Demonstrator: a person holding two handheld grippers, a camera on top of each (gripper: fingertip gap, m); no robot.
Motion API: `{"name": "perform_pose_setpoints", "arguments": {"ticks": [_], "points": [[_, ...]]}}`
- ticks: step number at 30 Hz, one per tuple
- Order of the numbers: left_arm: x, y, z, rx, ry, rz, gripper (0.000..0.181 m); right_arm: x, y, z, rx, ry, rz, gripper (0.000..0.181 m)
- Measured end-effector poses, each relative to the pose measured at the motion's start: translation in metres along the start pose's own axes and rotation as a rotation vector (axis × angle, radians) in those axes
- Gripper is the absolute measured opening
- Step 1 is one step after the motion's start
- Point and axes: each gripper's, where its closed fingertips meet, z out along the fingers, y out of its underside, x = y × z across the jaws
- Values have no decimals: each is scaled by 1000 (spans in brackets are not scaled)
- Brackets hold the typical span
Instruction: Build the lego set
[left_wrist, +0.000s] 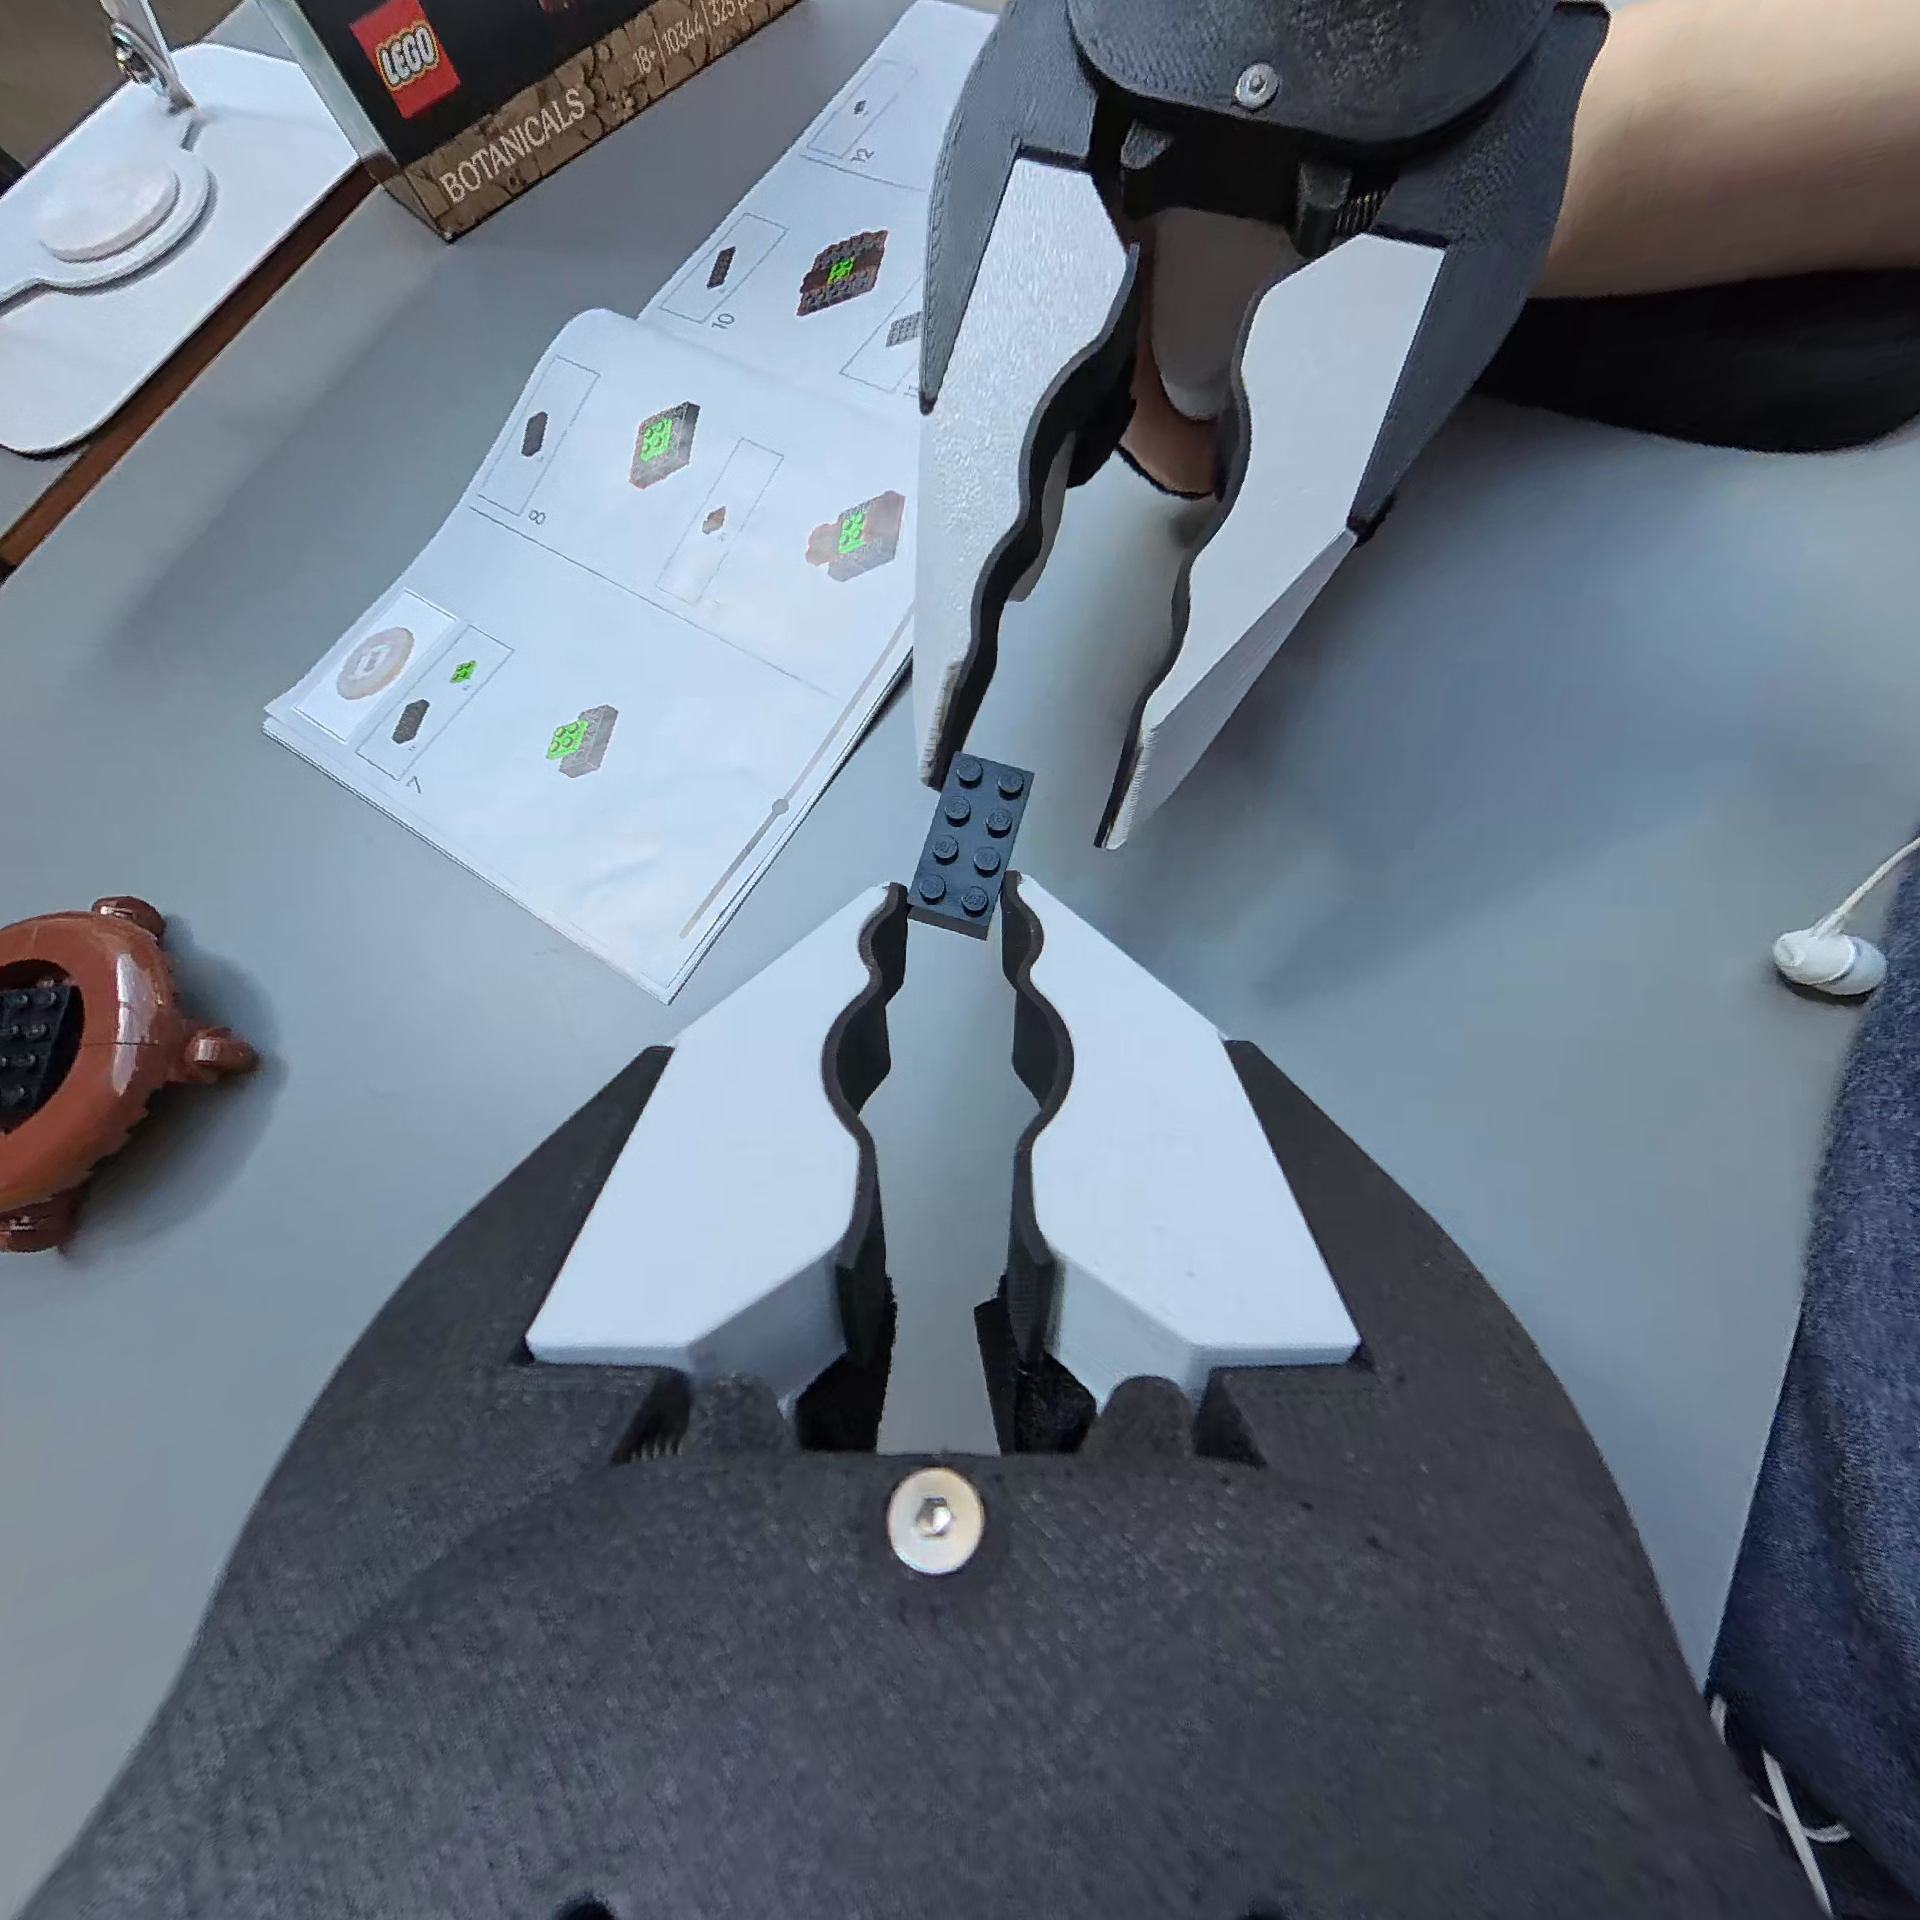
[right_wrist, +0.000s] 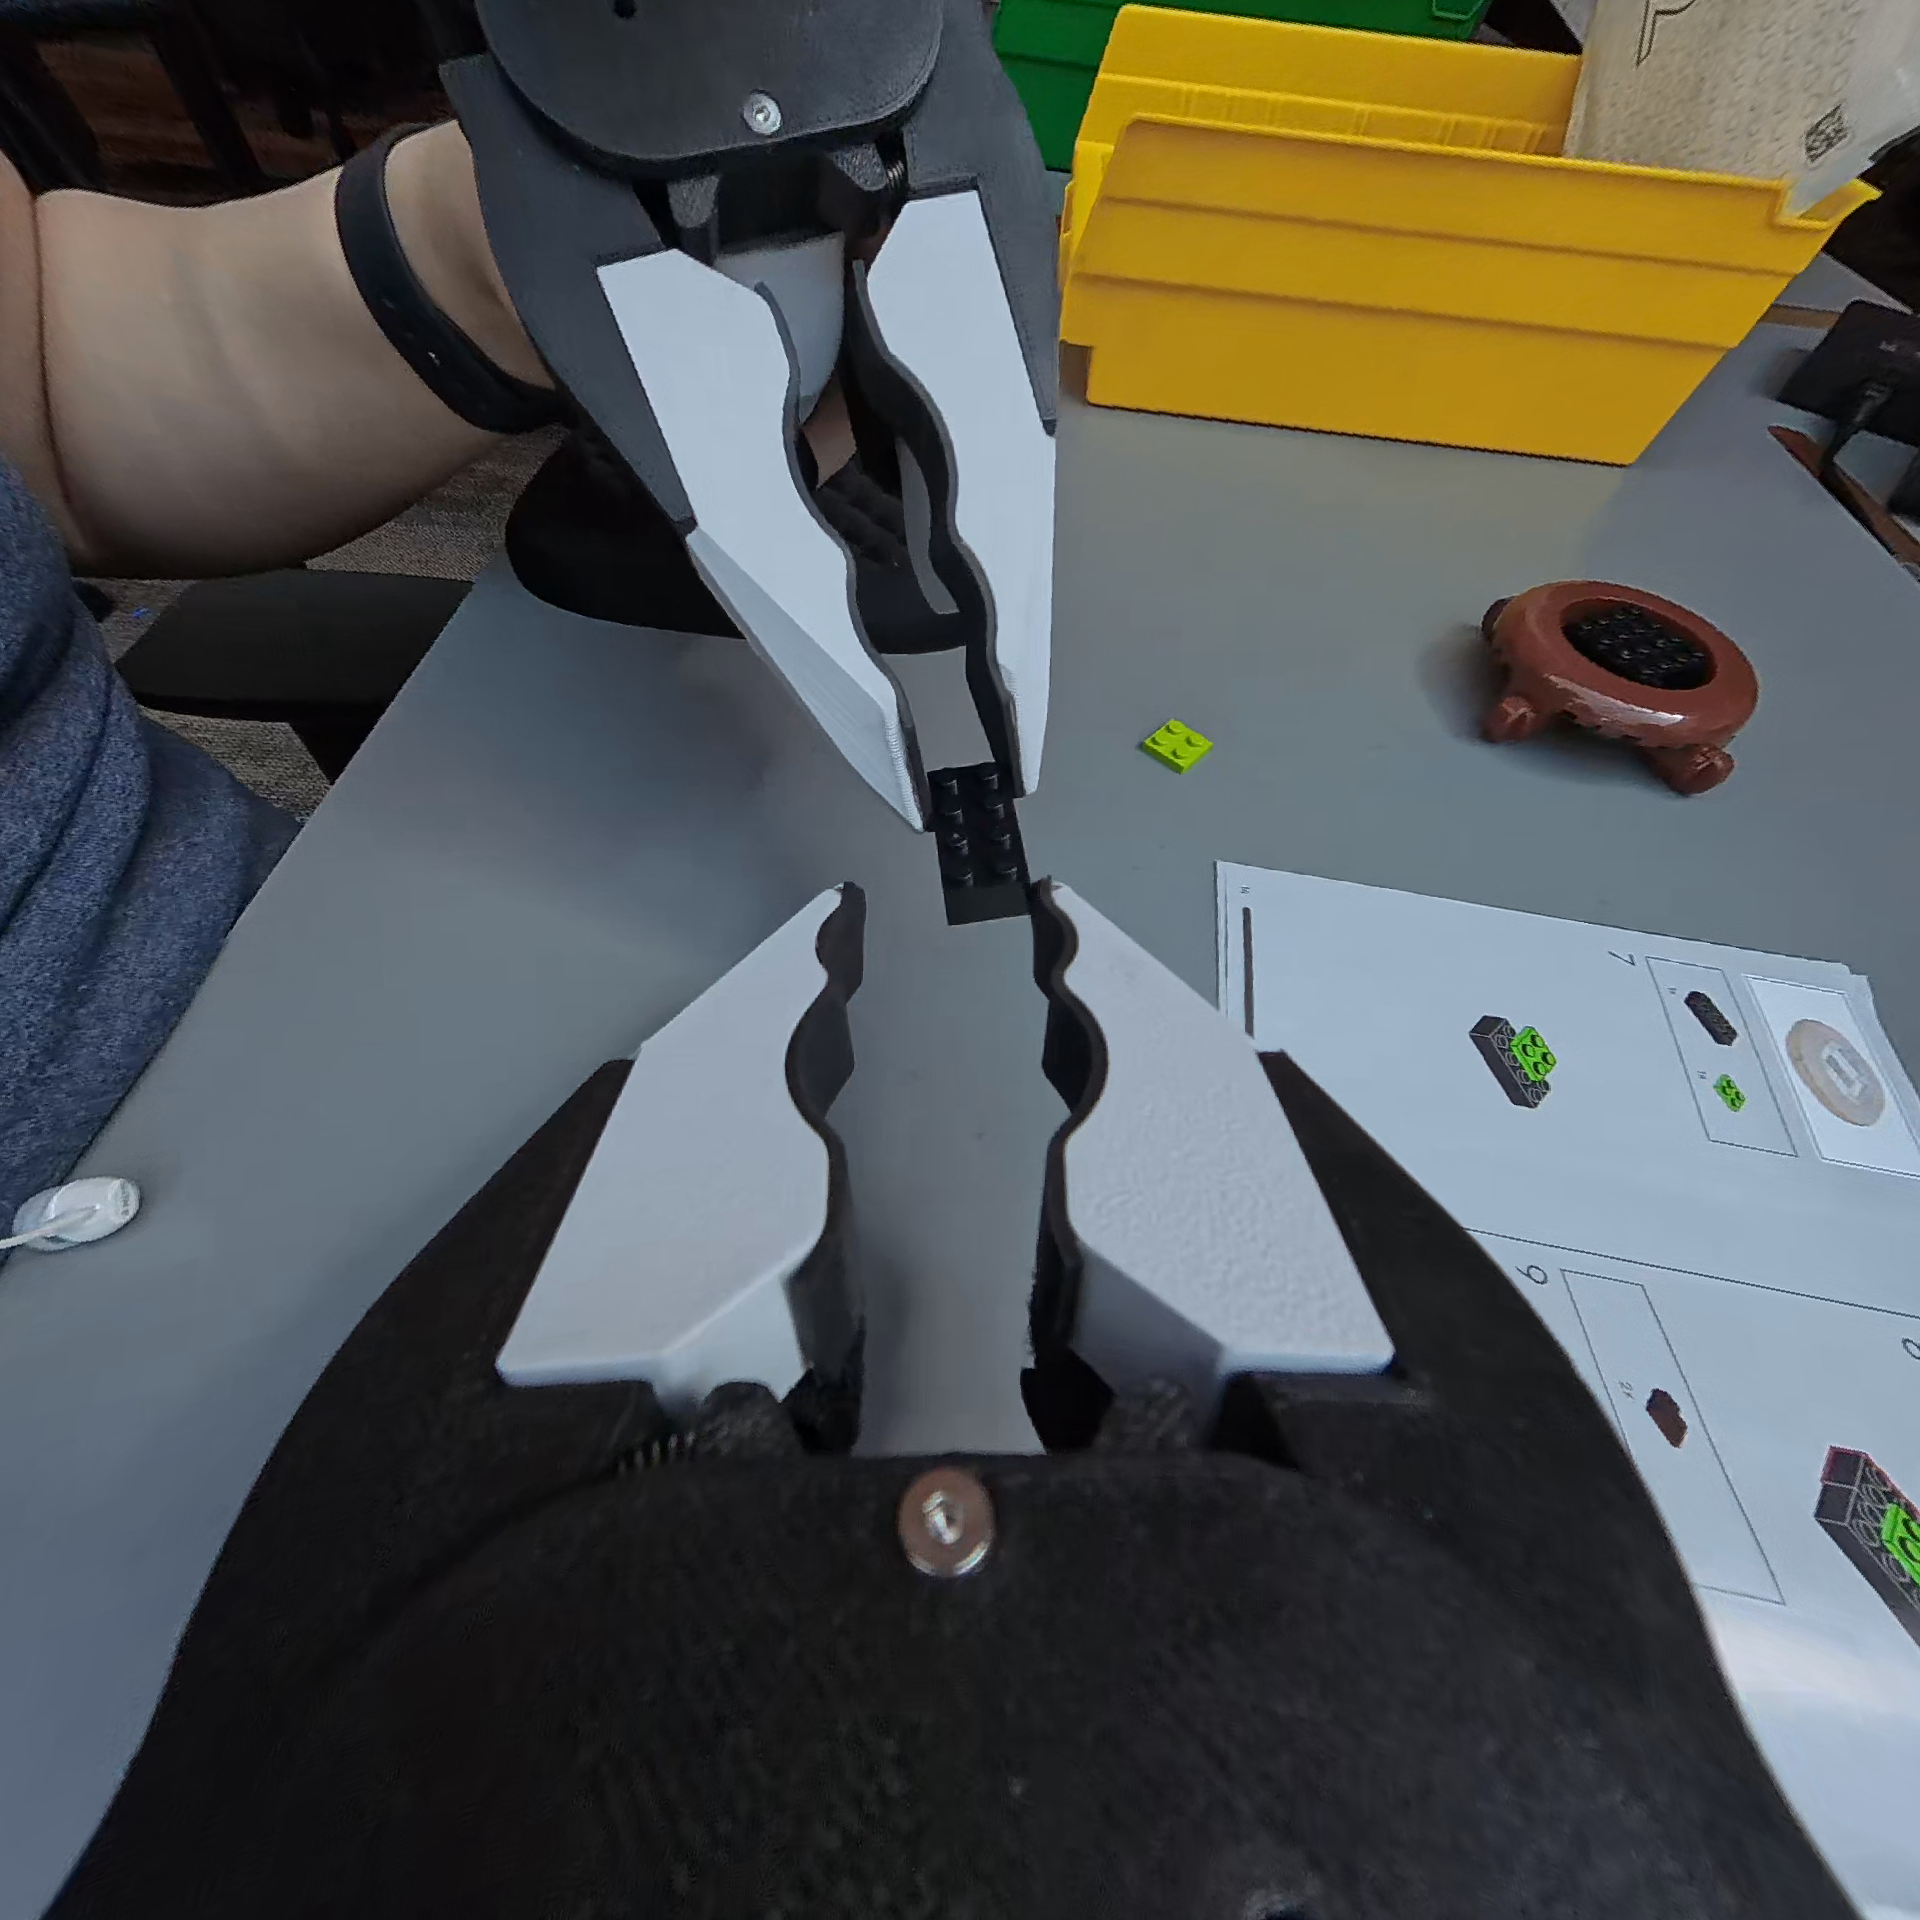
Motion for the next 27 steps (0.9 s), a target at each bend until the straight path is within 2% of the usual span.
{"name": "perform_pose_setpoints", "arguments": {"ticks": [1,4,7,11,12,14,17,19,22,27], "points": [[1,-3,-1,11,9,-8,16,-1,-1,-1,3,-7,3,32],[4,-11,-2,35,35,-22,16,-1,-5,-4,22,-5,-5,29],[8,-18,-4,54,65,-30,16,3,-9,-10,46,11,-18,16],[9,-25,-7,97,81,-31,16,1,-15,-15,75,-6,-7,16],[8,-25,-9,106,86,-37,18,2,-15,-16,76,-8,0,16],[9,-26,-13,129,116,-58,36,2,-14,-17,78,-15,4,16],[14,-21,-15,130,166,-34,41,-5,-16,-18,100,-84,44,16],[19,-18,-12,116,172,8,40,-7,-20,-21,127,-128,92,16],[25,-22,-3,114,225,-55,38,-4,-23,-26,151,-132,108,16],[23,-28,3,136,247,-108,29,1,-12,-30,95,-104,60,16]]}}
